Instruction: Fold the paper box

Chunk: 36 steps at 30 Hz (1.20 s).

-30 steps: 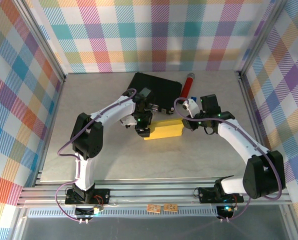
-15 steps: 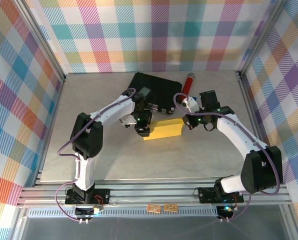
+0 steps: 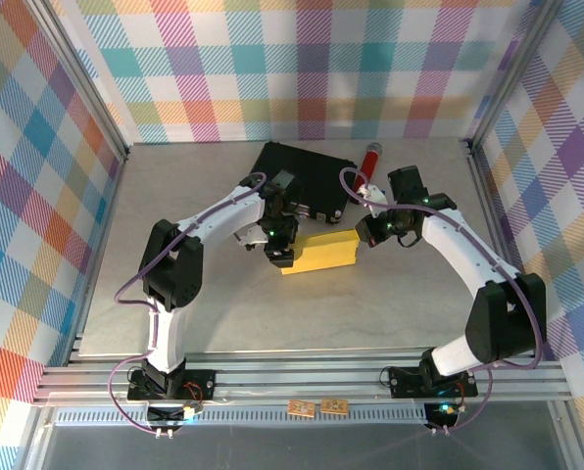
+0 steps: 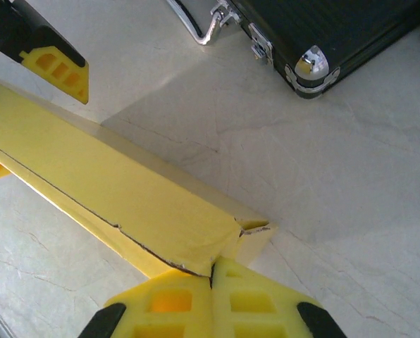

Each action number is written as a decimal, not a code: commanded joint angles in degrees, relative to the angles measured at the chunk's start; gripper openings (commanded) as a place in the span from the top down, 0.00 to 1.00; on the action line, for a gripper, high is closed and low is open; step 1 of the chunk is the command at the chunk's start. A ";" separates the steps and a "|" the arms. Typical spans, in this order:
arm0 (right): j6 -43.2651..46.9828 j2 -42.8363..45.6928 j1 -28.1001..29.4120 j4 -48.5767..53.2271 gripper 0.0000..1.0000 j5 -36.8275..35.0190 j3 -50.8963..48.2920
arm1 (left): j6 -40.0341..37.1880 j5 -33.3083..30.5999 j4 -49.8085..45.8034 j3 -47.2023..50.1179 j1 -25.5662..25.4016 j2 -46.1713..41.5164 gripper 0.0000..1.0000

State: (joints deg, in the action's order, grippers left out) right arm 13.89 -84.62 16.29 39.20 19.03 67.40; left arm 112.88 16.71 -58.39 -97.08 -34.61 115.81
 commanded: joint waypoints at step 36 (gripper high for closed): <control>-7.30 -8.20 -0.12 17.72 1.00 3.22 16.16 | 4.72 0.78 -2.78 -2.52 1.39 2.18 0.36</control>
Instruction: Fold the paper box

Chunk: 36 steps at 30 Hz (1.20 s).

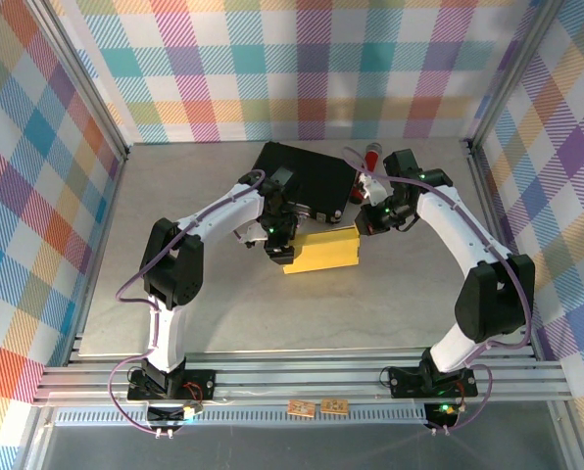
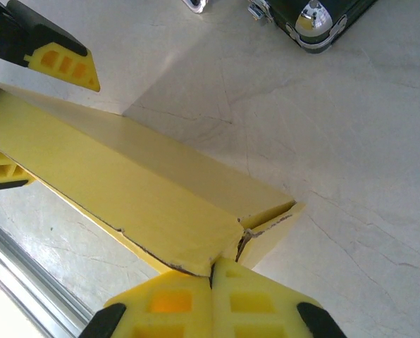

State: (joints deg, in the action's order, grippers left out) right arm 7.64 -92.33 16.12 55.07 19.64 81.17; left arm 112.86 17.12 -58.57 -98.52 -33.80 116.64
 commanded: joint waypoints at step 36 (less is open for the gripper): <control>0.35 10.29 2.43 -11.12 1.00 -4.08 -16.99 | 5.26 0.05 -0.36 0.84 0.58 0.96 0.45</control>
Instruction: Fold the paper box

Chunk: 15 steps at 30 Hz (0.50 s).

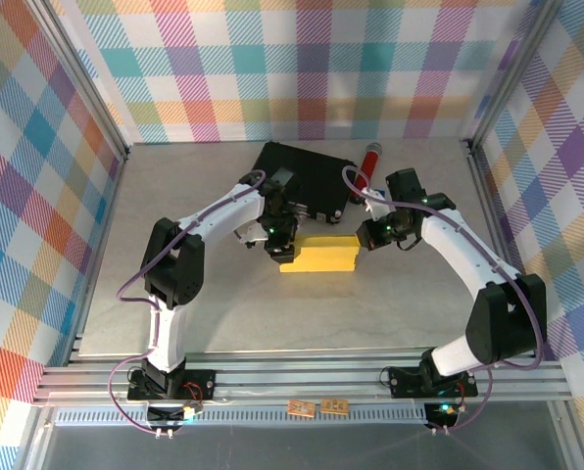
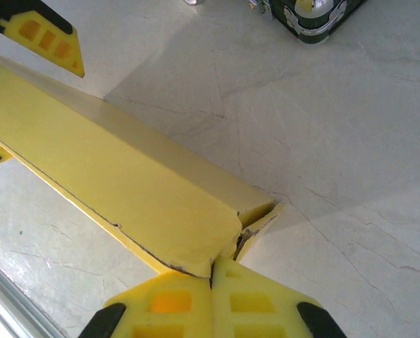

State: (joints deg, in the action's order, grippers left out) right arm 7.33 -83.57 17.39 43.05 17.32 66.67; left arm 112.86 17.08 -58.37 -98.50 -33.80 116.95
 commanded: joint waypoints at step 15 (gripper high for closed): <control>-1.27 6.94 5.29 -2.16 0.97 -5.72 -7.12 | 6.59 -1.44 5.72 8.09 0.26 -2.77 0.52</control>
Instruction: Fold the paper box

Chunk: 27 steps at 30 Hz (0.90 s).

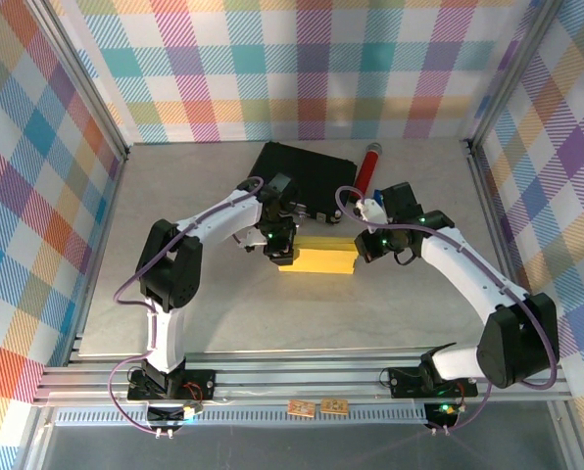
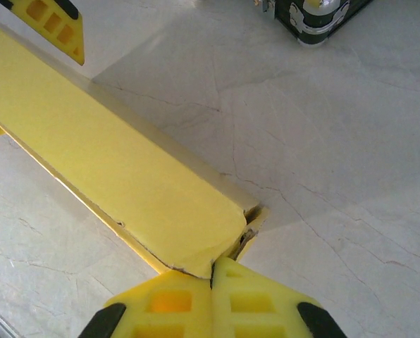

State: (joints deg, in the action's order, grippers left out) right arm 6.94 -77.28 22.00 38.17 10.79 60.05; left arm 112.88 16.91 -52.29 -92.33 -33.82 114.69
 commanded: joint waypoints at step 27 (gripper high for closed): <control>-58.49 2.80 -15.76 -12.28 0.40 36.80 -7.13 | 6.03 -1.70 -1.06 2.12 0.25 -0.68 0.54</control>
State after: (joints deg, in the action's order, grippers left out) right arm -42.92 -72.90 6.17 31.75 39.35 53.84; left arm 112.88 16.86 -52.03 -92.07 -33.82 114.56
